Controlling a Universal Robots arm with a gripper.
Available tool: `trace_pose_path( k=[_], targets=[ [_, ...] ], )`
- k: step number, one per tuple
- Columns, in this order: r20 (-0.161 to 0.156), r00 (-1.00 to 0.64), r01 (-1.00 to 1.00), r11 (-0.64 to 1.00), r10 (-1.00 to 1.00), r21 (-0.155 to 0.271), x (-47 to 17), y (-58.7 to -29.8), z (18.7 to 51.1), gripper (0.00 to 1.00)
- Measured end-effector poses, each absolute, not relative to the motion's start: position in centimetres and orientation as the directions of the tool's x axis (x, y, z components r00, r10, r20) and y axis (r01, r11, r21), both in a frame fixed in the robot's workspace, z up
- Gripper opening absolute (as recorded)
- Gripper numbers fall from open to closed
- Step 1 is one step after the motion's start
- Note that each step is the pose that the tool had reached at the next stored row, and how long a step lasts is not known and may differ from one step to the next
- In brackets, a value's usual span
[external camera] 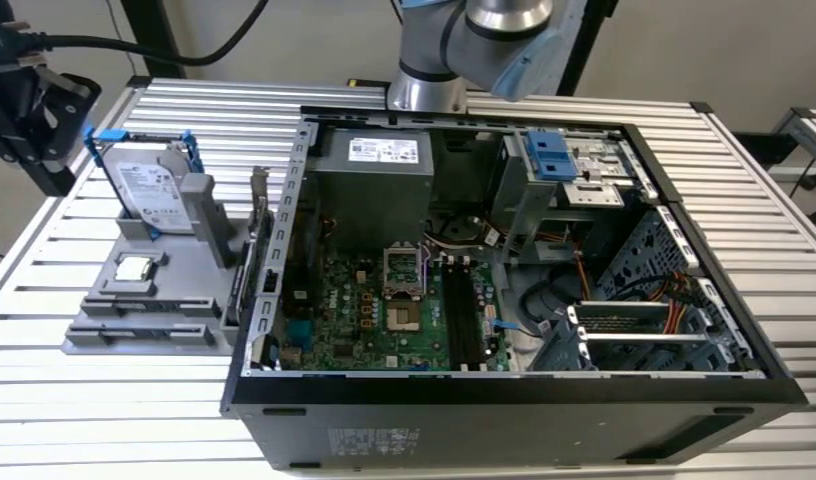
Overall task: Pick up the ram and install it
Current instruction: 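Pick up the ram and move it above insertion slot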
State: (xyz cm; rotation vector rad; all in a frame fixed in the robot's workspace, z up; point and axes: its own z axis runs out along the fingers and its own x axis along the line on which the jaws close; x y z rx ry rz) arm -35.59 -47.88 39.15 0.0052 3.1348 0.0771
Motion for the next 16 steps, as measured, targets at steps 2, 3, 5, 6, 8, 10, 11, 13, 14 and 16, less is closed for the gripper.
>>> trace_pose_path(
  k=[2,3,5,6,8,10,11,13,14,16],
  targets=[
    [-0.006,-1.000,0.003,0.999,0.003,0.049,-35.60,-48.01,39.15,0.00],
    [-0.006,-1.000,0.003,0.999,0.004,0.049,-35.60,-48.03,39.15,0.00],
    [-0.006,-1.000,0.003,0.999,0.003,0.049,-35.61,-48.04,39.15,0.00],
    [-0.006,-1.000,0.003,0.999,0.003,0.049,-35.61,-48.04,39.15,0.00],
    [-0.006,-1.000,0.003,0.999,0.003,0.049,-35.61,-48.04,39.15,0.00],
    [-0.006,-1.000,0.003,0.999,0.003,0.049,-35.61,-48.04,39.15,0.00],
    [-0.005,-1.000,0.003,0.999,0.003,0.049,-35.61,-48.04,39.15,0.00],
    [-0.004,-1.000,0.003,0.999,0.003,0.049,-35.61,-48.04,39.15,0.00],
    [-0.004,-1.000,0.003,0.999,0.003,0.049,-35.61,-48.04,39.15,0.00],
    [-0.004,-1.000,0.003,0.999,0.003,0.049,-35.61,-48.04,39.15,0.00]
  ],
)
